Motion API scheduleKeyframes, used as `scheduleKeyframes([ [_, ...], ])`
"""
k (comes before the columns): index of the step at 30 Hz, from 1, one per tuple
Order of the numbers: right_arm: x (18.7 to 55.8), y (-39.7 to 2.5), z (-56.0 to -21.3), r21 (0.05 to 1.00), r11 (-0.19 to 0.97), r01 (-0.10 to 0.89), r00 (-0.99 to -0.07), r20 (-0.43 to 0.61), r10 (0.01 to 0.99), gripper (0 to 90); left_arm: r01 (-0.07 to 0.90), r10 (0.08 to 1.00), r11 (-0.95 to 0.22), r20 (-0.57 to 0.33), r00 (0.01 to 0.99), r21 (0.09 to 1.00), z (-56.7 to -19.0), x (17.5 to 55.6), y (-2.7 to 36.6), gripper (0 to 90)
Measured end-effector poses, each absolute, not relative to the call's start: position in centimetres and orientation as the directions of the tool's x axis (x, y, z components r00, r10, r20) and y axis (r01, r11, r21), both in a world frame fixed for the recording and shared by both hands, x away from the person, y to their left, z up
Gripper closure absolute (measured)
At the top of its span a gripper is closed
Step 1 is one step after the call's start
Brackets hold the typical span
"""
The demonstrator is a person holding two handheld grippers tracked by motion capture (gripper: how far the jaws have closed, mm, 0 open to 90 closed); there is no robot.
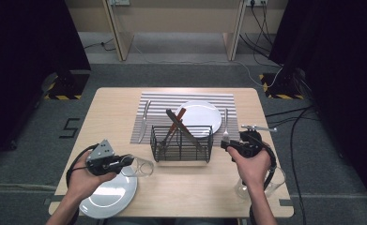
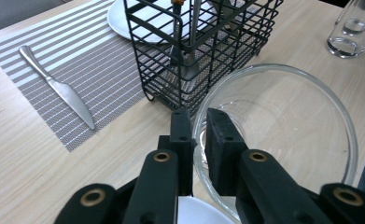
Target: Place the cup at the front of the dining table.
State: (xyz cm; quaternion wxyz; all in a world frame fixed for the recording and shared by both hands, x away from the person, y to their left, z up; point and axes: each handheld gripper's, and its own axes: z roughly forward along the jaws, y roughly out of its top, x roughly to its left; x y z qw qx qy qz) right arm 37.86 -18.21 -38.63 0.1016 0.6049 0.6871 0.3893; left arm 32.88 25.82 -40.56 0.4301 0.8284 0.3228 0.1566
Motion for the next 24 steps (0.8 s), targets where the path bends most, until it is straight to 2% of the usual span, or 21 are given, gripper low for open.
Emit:
scheduleKeyframes([
  [24, 37.84, -18.41, -38.57, 0.667, -0.042, 0.744, -0.244, 0.329, 0.912, 57.9, 0.404, 0.689, -0.411, -0.011, 0.724, 0.817, -40.19, 33.26, 26.83, 81.1],
])
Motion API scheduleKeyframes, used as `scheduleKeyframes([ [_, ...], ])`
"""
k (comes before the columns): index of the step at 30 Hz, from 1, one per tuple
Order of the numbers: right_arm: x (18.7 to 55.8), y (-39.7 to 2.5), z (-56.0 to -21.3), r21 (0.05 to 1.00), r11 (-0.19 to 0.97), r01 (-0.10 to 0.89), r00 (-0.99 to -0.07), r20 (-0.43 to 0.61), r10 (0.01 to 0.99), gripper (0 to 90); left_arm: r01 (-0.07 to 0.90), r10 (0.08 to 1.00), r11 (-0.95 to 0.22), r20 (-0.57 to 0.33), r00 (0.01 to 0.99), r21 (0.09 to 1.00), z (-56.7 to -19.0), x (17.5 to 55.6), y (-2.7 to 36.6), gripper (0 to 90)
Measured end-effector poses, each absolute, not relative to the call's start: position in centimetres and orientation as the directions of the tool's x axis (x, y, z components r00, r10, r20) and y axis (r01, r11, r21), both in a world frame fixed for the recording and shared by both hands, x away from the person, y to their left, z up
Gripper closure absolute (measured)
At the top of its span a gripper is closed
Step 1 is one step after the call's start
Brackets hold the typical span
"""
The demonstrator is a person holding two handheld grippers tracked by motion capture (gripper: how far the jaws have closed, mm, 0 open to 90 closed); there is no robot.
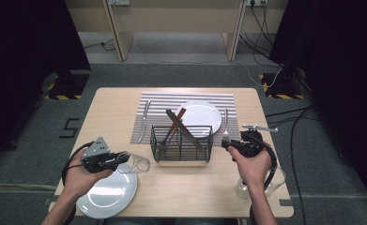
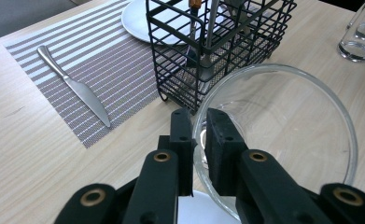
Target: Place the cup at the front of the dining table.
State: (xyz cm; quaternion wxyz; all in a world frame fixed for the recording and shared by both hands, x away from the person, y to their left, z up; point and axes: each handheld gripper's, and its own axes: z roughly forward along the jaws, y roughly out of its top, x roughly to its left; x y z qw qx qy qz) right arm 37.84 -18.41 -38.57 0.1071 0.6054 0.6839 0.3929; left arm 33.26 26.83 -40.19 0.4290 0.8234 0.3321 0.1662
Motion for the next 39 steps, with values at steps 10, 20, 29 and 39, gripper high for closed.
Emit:
scheduleKeyframes([
  [10, 37.8, -18.4, -38.6, 0.665, -0.047, 0.745, -0.239, 0.332, 0.913, 57.8, 0.403, 0.697, -0.407, -0.006, 0.717, 0.82, -40.0, 33.3, 27.2, 81.0],
  [20, 37.8, -18.5, -38.6, 0.669, -0.049, 0.742, -0.237, 0.33, 0.913, 57.8, 0.413, 0.707, -0.404, -0.008, 0.707, 0.816, -40.0, 33.5, 27.7, 81.0],
  [29, 37.8, -18.5, -38.6, 0.671, -0.052, 0.74, -0.235, 0.33, 0.914, 57.8, 0.413, 0.713, -0.398, -0.007, 0.701, 0.819, -39.9, 33.8, 28.0, 81.0],
  [39, 37.8, -18.6, -38.5, 0.675, -0.055, 0.736, -0.235, 0.331, 0.914, 57.8, 0.417, 0.717, -0.397, -0.007, 0.697, 0.817, -40.0, 34.0, 28.2, 81.1],
])
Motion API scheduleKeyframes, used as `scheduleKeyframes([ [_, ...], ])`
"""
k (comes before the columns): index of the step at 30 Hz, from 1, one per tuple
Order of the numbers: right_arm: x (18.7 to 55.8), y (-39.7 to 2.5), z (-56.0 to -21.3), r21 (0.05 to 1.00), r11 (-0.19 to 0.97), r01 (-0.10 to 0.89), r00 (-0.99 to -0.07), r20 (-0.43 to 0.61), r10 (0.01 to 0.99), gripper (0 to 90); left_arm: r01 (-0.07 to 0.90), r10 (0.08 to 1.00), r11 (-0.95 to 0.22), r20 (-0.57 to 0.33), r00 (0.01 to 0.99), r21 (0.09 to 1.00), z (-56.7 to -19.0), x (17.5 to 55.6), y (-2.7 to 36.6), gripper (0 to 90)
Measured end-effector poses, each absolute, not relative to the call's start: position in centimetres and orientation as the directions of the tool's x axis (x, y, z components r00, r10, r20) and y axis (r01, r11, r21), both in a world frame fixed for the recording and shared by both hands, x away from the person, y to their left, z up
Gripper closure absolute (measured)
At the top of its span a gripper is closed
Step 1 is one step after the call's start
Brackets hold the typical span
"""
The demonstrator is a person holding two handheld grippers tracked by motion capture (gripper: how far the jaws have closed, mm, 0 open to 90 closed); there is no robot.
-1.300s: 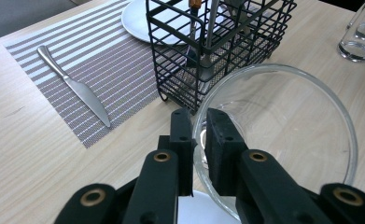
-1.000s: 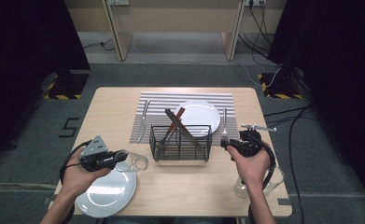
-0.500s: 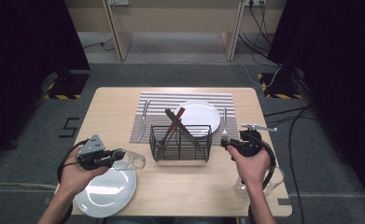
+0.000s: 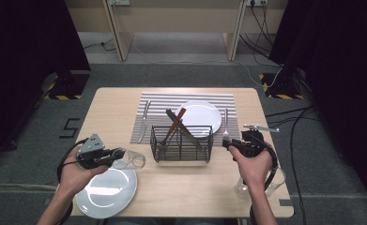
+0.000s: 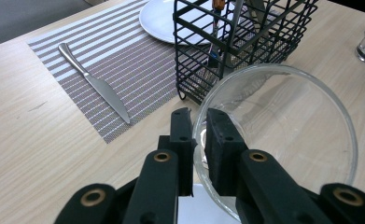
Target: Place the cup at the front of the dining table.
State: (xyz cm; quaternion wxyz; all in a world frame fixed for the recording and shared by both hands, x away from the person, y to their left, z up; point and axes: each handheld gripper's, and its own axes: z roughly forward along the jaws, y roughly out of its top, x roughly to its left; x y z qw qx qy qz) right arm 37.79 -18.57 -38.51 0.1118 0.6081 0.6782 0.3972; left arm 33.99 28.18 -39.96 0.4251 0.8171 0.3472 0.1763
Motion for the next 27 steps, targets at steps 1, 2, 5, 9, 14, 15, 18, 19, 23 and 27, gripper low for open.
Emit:
scheduleKeyframes([
  [1, 37.78, -18.57, -38.49, 0.675, -0.057, 0.736, -0.234, 0.332, 0.914, 57.8, 0.418, 0.718, -0.397, -0.007, 0.696, 0.817, -39.97, 34.01, 28.2, 81.1],
  [2, 37.78, -18.58, -38.49, 0.674, -0.057, 0.736, -0.234, 0.332, 0.914, 57.8, 0.418, 0.719, -0.397, -0.006, 0.695, 0.817, -39.98, 34.02, 28.21, 81.1],
  [5, 37.78, -18.59, -38.51, 0.674, -0.059, 0.736, -0.232, 0.333, 0.914, 57.8, 0.413, 0.72, -0.396, -0.001, 0.694, 0.82, -39.95, 34.05, 28.24, 81.1],
  [9, 37.79, -18.6, -38.5, 0.673, -0.06, 0.737, -0.231, 0.334, 0.914, 57.8, 0.413, 0.724, -0.396, 0.002, 0.689, 0.82, -39.85, 34.07, 28.3, 81.0],
  [14, 37.79, -18.64, -38.52, 0.675, -0.06, 0.736, -0.232, 0.333, 0.914, 57.8, 0.411, 0.727, -0.392, 0.003, 0.687, 0.823, -39.76, 34.19, 28.39, 81.0],
  [15, 37.79, -18.65, -38.51, 0.674, -0.06, 0.736, -0.231, 0.334, 0.914, 57.8, 0.412, 0.728, -0.39, 0.001, 0.686, 0.823, -39.77, 34.22, 28.41, 81.1],
  [18, 37.78, -18.63, -38.5, 0.675, -0.061, 0.735, -0.232, 0.335, 0.913, 57.8, 0.413, 0.731, -0.391, 0.005, 0.683, 0.822, -39.76, 34.35, 28.48, 81.1],
  [19, 37.78, -18.64, -38.49, 0.676, -0.06, 0.735, -0.232, 0.334, 0.914, 57.8, 0.414, 0.732, -0.39, 0.005, 0.681, 0.823, -39.74, 34.38, 28.51, 81.1],
  [23, 37.78, -18.7, -38.5, 0.678, -0.059, 0.733, -0.233, 0.331, 0.914, 57.9, 0.415, 0.736, -0.388, 0.005, 0.677, 0.823, -39.73, 34.55, 28.62, 81.1],
  [27, 37.79, -18.69, -38.49, 0.679, -0.059, 0.732, -0.234, 0.332, 0.914, 57.9, 0.416, 0.74, -0.385, 0.007, 0.673, 0.824, -39.76, 34.74, 28.71, 81.1],
])
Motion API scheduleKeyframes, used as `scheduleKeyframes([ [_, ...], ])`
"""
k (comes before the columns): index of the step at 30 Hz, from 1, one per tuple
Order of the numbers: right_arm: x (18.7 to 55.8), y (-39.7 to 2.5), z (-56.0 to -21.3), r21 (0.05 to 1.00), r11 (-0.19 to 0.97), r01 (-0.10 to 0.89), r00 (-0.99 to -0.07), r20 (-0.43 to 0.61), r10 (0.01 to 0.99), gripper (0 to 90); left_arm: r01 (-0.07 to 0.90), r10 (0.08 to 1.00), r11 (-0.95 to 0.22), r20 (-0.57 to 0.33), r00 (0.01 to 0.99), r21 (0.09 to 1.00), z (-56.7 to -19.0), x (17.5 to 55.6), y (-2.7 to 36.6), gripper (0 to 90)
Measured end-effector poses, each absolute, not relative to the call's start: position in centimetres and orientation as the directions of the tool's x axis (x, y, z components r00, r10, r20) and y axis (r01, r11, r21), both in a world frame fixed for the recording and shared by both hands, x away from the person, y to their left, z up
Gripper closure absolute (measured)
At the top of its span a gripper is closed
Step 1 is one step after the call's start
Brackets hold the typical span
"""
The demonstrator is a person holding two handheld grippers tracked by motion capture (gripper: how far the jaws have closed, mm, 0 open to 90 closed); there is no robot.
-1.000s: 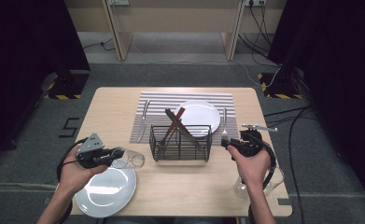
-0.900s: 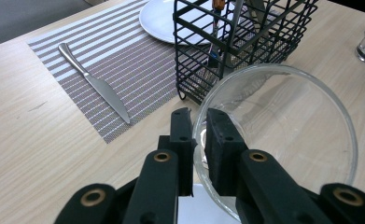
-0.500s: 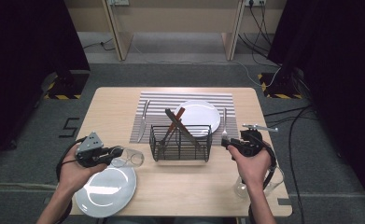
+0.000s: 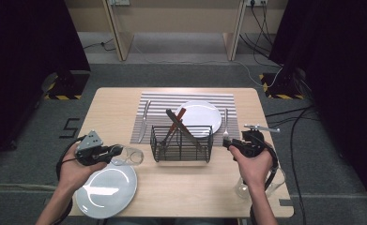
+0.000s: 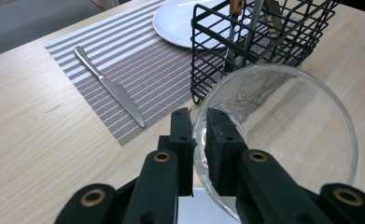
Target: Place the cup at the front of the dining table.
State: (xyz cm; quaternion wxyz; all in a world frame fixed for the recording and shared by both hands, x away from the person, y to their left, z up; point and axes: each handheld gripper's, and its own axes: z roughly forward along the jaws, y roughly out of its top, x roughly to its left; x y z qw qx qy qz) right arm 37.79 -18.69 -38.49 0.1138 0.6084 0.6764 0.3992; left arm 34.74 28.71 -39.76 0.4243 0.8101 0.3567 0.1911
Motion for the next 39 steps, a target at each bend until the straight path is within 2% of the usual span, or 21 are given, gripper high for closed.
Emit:
scheduleKeyframes([
  [39, 37.8, -18.7, -38.5, 0.68, -0.063, 0.731, -0.231, 0.333, 0.914, 58.0, 0.422, 0.762, -0.368, 0.009, 0.648, 0.828, -40.0, 36.5, 29.2, 81.1],
])
